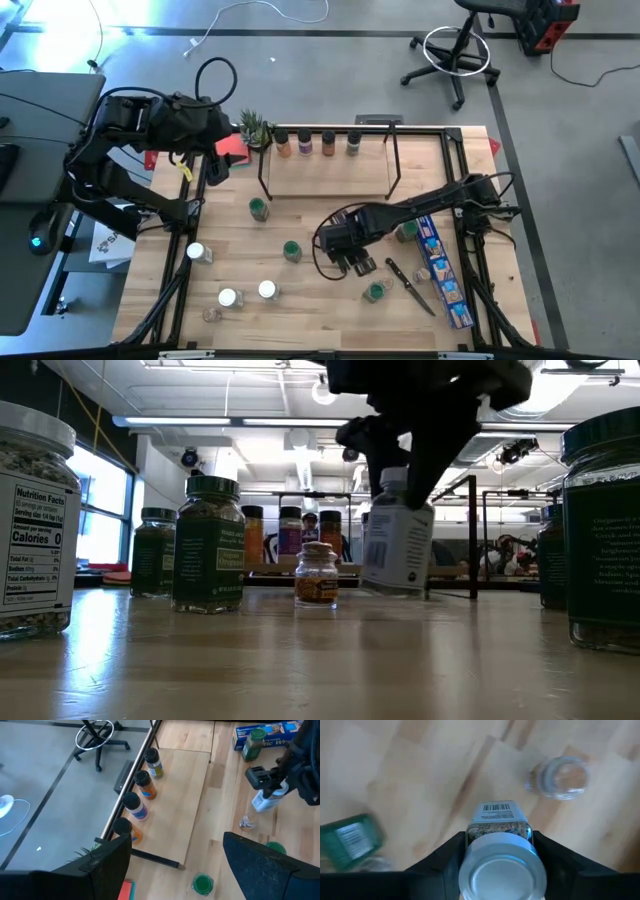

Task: Shelf spices
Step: Put the white seasoning bottle on the shelf aligned with the black seasoning bottle

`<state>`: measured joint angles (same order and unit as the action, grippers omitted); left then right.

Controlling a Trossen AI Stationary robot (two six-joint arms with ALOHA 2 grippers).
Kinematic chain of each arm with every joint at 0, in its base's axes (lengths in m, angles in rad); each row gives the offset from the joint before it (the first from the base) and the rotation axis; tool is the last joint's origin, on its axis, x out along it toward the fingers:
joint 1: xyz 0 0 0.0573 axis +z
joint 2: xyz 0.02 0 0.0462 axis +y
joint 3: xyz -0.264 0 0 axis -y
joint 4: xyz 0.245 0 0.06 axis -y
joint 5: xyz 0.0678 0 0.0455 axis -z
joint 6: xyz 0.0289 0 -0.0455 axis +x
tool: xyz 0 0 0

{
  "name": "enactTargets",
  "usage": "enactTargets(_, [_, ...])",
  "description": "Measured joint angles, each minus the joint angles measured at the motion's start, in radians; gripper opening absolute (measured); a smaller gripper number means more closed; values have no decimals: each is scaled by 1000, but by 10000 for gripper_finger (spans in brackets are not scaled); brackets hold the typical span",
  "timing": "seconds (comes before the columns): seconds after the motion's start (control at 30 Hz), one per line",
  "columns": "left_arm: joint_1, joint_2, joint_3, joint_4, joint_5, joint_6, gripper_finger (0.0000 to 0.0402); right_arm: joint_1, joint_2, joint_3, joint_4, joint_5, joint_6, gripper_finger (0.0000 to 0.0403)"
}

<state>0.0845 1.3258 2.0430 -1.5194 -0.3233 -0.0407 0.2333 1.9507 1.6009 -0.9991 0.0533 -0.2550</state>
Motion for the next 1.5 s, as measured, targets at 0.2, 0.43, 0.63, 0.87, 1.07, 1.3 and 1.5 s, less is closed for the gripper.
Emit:
enactTargets(0.2, [0,0,0,0,0,0,310,-11,0,1,-14,-1,92,332])
enactTargets(0.43, [0,0,0,-1,0,0,310,-32,-7,3,-16,-45,228,345])
enactTargets(0.63, [0,0,0,0,0,0,310,-67,-7,-12,-13,-181,301,347])
enactTargets(0.87, [0,0,0,-1,0,-2,310,-28,-7,-12,-32,-416,535,348])
enactTargets(1.07, [0,0,0,-2,0,1,310,29,-54,-11,-29,-487,636,348])
enactTargets(1.3, [0,0,0,-2,1,11,310,98,-102,-10,-14,-304,461,348])
enactTargets(1.5, [0,0,0,-2,35,-10,310,132,-73,-11,72,-154,641,348])
